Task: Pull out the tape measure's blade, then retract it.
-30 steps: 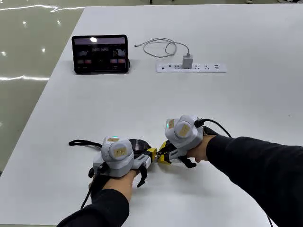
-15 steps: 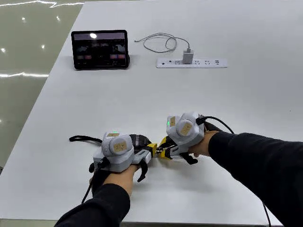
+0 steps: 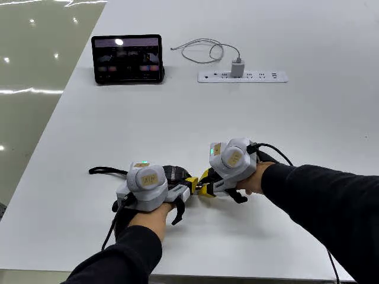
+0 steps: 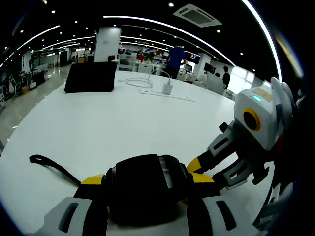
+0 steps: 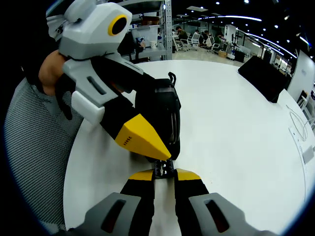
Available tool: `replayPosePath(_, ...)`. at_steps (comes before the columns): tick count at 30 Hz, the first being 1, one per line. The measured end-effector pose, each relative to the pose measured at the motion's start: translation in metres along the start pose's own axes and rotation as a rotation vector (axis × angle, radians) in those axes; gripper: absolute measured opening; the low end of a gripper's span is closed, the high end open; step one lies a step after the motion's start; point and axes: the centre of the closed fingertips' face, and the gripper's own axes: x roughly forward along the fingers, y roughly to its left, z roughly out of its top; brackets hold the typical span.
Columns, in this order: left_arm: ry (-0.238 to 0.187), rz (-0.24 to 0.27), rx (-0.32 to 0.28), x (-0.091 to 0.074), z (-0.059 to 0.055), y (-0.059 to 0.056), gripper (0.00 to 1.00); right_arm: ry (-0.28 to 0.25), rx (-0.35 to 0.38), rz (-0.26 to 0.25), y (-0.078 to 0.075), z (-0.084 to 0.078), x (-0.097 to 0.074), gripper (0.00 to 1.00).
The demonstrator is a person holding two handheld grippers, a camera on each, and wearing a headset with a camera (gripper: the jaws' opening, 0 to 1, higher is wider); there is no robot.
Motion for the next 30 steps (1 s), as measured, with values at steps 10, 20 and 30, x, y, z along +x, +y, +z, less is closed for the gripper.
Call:
replayPosePath(10, 0.000, -0.007, -0.004, -0.0001, 0.0002, 0.0003, 0.61, -0.010, -0.001, 0.004, 0.0018, 0.0078, 0.0059, 0.10)
replayPosePath(20, 0.001, -0.009, -0.004, -0.0003, 0.0001, 0.0003, 0.61, -0.011, 0.000, 0.007, 0.0017, 0.0069, 0.0039, 0.10)
replayPosePath(30, 0.003, -0.011, -0.003, 0.0002, 0.0001, -0.0002, 0.61, -0.013, 0.004, 0.005, 0.0019, 0.0071, 0.0033, 0.11)
